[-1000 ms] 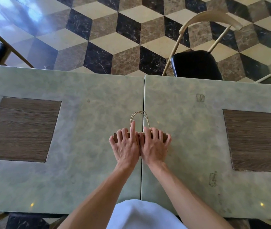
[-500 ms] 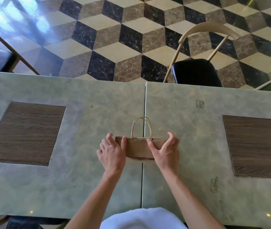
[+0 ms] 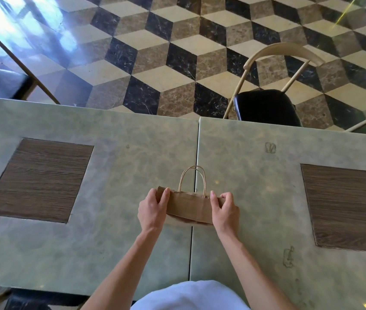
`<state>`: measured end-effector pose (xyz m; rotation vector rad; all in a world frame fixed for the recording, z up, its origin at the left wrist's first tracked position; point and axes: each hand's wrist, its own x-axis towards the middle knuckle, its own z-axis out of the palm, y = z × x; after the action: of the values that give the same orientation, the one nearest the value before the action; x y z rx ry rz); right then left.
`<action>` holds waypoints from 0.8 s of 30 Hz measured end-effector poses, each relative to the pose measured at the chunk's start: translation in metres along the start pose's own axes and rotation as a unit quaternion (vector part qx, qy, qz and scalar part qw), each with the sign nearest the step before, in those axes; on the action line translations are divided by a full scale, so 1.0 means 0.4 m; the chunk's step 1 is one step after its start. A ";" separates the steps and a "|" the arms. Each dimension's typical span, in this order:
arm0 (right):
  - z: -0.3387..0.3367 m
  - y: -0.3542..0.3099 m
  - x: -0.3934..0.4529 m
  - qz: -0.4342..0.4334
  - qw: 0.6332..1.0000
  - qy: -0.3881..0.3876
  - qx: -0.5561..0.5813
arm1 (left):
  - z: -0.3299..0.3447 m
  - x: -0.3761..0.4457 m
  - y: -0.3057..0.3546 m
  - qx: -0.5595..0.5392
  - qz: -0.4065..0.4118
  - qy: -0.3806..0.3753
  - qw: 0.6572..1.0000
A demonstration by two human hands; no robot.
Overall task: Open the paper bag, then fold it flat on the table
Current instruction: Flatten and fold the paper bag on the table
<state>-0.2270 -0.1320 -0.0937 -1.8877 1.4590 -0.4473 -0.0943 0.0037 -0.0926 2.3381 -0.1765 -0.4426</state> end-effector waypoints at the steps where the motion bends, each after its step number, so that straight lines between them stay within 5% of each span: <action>1: -0.002 0.003 -0.003 -0.001 1.000 0.002 0.004 | 0.000 -0.009 0.000 0.005 0.004 0.007 1.000; 8: -0.015 0.010 -0.010 -0.017 0.999 -0.033 0.017 | -0.003 -0.043 -0.009 -0.029 -0.018 0.030 0.999; 13: -0.066 0.007 0.006 0.008 0.980 -0.194 0.045 | -0.016 -0.028 0.002 -0.079 -0.031 -0.003 0.996; 17: -0.108 0.016 0.006 0.046 0.945 -0.300 0.123 | -0.035 -0.016 -0.010 -0.128 -0.048 -0.108 0.985; 20: -0.110 0.026 -0.001 0.029 0.944 -0.310 0.107 | -0.037 -0.024 -0.028 -0.121 -0.078 -0.181 0.973; 24: -0.091 0.023 -0.006 0.004 0.957 -0.281 0.065 | -0.038 -0.038 -0.008 -0.001 -0.103 -0.158 0.982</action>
<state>-0.2579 -0.1422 -0.0746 -1.7137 1.0268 0.0100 -0.1029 0.0195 -0.0805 2.2810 -0.0836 -0.9167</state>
